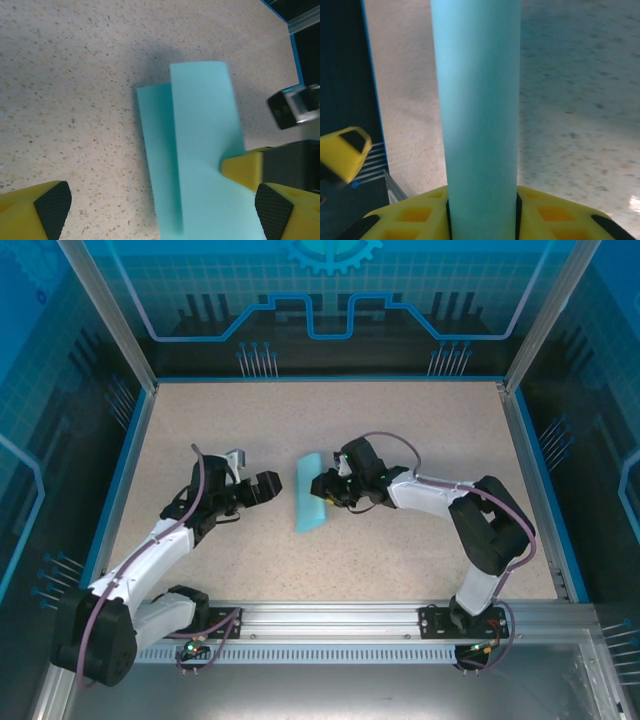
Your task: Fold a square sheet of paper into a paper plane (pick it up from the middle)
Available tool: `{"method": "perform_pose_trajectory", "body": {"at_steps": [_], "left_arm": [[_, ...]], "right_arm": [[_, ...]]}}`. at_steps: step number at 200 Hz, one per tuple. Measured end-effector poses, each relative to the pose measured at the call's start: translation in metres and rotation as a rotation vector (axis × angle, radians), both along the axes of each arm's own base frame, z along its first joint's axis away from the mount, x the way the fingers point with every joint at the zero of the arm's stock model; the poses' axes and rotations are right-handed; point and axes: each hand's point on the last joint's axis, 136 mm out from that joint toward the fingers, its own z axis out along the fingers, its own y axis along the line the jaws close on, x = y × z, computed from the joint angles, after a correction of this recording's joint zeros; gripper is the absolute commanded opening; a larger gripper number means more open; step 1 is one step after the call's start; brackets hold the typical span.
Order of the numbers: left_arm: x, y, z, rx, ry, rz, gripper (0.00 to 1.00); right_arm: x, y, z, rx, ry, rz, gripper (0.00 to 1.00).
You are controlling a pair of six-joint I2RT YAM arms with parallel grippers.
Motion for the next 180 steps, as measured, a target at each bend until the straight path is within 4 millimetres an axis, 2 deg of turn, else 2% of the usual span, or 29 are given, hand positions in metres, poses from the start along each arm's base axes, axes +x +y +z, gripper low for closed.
{"method": "perform_pose_trajectory", "body": {"at_steps": [26, 51, 87, 110, 144, 180], "left_arm": [[-0.001, -0.010, -0.008, -0.023, 0.041, -0.051, 0.98], [-0.003, -0.020, -0.017, -0.036, 0.081, -0.096, 0.99], [-0.005, -0.027, -0.024, -0.044, 0.113, -0.123, 0.96], [-0.004, -0.026, -0.029, -0.039, 0.133, -0.107, 0.90], [-0.002, -0.026, -0.043, -0.057, 0.193, -0.074, 0.76], [-0.001, -0.027, -0.049, -0.086, 0.239, -0.041, 0.60]], "right_arm": [[-0.014, -0.018, -0.033, -0.051, 0.070, -0.028, 0.43], [-0.017, -0.021, -0.038, -0.070, 0.067, -0.019, 0.51], [-0.023, -0.030, -0.046, -0.139, 0.068, 0.017, 0.54], [-0.021, -0.032, -0.043, -0.201, 0.061, 0.041, 0.54], [-0.013, -0.018, -0.034, -0.285, 0.026, 0.092, 0.54], [-0.020, -0.019, -0.048, -0.387, 0.053, 0.122, 0.54]]}}
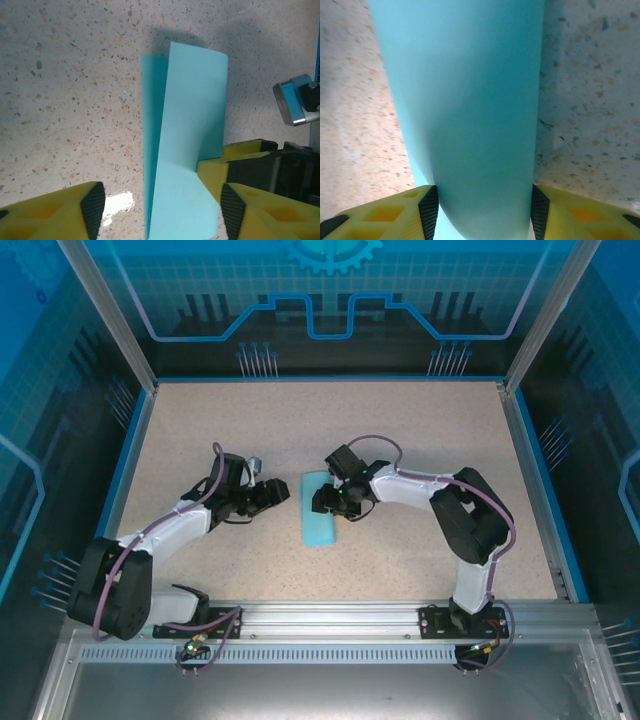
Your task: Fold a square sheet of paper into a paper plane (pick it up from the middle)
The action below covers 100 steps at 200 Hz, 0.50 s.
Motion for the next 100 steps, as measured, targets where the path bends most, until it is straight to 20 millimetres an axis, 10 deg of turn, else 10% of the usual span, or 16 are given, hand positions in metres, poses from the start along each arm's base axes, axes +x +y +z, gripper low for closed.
{"method": "perform_pose_trajectory", "body": {"at_steps": [100], "left_arm": [[0.010, -0.011, 0.004, -0.066, 0.020, 0.003, 0.45]], "right_arm": [[-0.008, -0.005, -0.005, -0.054, 0.026, 0.055, 0.60]]}}
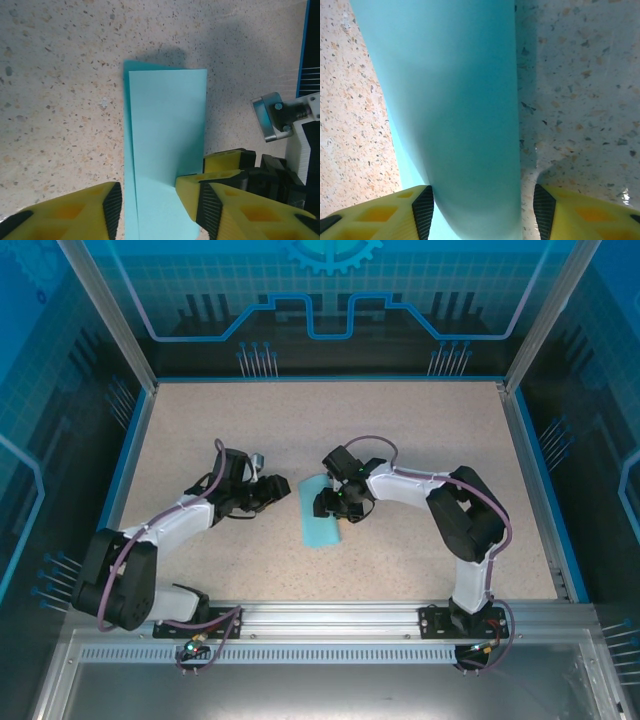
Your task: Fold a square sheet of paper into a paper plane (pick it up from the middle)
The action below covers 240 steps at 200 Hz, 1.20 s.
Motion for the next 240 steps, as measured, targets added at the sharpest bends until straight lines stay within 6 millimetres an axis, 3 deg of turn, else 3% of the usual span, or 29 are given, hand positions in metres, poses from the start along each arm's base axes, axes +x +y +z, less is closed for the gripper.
{"method": "perform_pose_trajectory", "body": {"at_steps": [29, 92, 147, 240], "left_arm": [[0.001, -0.005, -0.003, -0.030, 0.016, -0.008, 0.37], [0.002, -0.009, -0.010, -0.049, 0.047, -0.012, 0.35], [0.005, -0.017, -0.017, -0.067, 0.071, -0.028, 0.24], [0.015, -0.040, -0.038, -0.108, 0.144, -0.043, 0.20]], "right_arm": [[0.002, 0.002, -0.001, 0.001, 0.009, -0.014, 0.62], [0.004, 0.004, -0.001, 0.003, 0.024, -0.058, 0.65], [0.004, 0.005, -0.002, -0.014, 0.031, -0.088, 0.69], [0.005, 0.006, -0.003, -0.018, 0.033, -0.098, 0.70]]}}
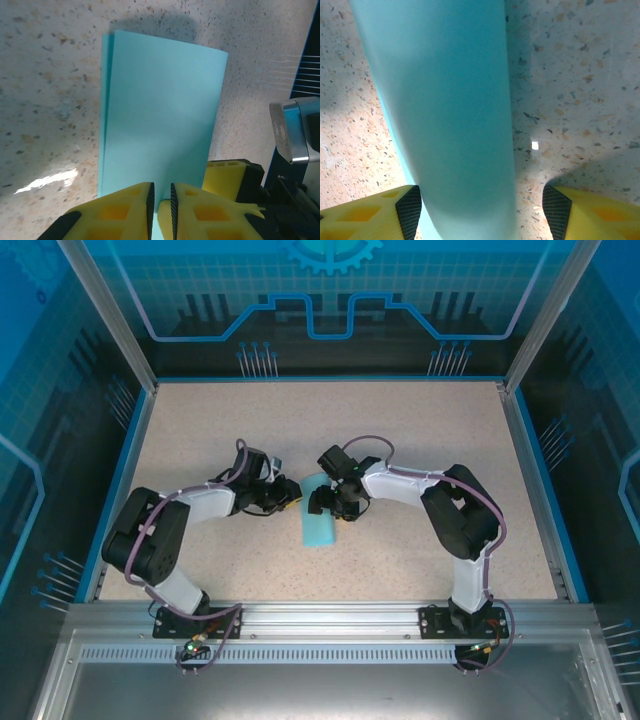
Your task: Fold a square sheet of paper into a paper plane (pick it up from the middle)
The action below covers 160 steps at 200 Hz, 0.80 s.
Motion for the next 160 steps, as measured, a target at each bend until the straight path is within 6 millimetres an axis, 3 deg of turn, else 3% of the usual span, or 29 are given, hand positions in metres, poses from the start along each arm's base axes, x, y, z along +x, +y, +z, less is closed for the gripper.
{"method": "perform_pose_trajectory", "body": {"at_steps": [40, 96, 160], "left_arm": [[0.002, -0.010, -0.007, -0.012, 0.008, -0.023, 0.18], [-0.001, -0.011, -0.030, -0.002, 0.075, -0.011, 0.16], [-0.001, -0.010, -0.035, 0.009, 0.082, -0.005, 0.15]], "right_arm": [[0.000, 0.000, -0.001, -0.001, 0.002, 0.000, 0.70], [0.000, 0.000, 0.000, 0.000, 0.000, 0.005, 0.70], [0.000, 0.004, 0.005, 0.025, -0.011, 0.045, 0.75]]}}
